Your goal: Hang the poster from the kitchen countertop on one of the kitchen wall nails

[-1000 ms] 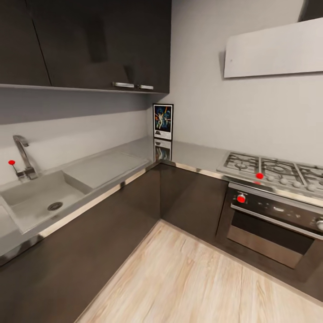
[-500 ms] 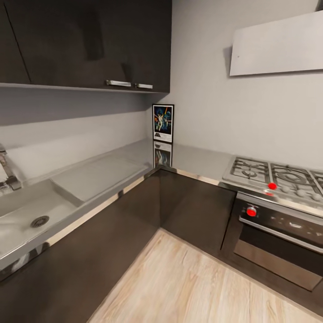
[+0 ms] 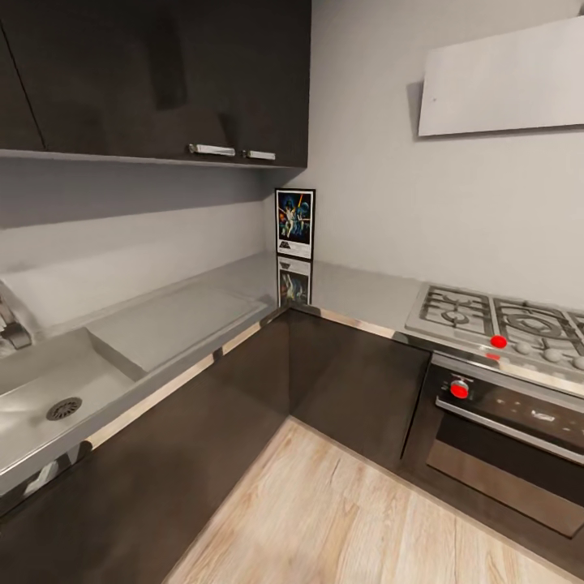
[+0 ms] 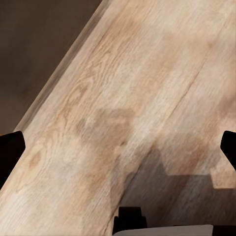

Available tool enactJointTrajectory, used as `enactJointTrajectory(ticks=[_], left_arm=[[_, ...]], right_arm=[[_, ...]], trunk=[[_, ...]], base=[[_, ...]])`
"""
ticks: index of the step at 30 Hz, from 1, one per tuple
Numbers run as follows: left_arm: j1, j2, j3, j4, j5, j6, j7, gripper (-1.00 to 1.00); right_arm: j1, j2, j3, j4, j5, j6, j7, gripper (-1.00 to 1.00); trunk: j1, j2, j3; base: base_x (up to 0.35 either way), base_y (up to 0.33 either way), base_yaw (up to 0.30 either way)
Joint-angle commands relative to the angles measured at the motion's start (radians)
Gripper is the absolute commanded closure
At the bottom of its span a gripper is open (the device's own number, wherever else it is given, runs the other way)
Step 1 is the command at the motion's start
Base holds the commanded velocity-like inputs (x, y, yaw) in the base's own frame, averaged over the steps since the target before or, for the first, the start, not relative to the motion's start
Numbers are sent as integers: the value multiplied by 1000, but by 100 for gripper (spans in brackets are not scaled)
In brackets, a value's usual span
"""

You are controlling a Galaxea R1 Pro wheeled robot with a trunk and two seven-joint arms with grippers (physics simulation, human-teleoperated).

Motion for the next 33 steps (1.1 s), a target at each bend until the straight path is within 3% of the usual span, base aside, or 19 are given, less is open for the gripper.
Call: enactJointTrajectory(ticks=[1,10,33], left_arm=[[-1,0,-1,0,0,-3,0,-100],[-1,-19,-1,0,-3,-3,3,-100],[-1,-21,-1,0,-3,-3,4,-100]], right_arm=[[-1,0,1,1,0,-3,0,-100],[-1,0,1,1,0,-3,0,-100],[-1,0,1,1,0,-3,0,-100]], trunk=[[0,0,-1],[-35,63,27],[-123,224,99]], base=[[6,0,0],[1,0,0],[0,0,0]])
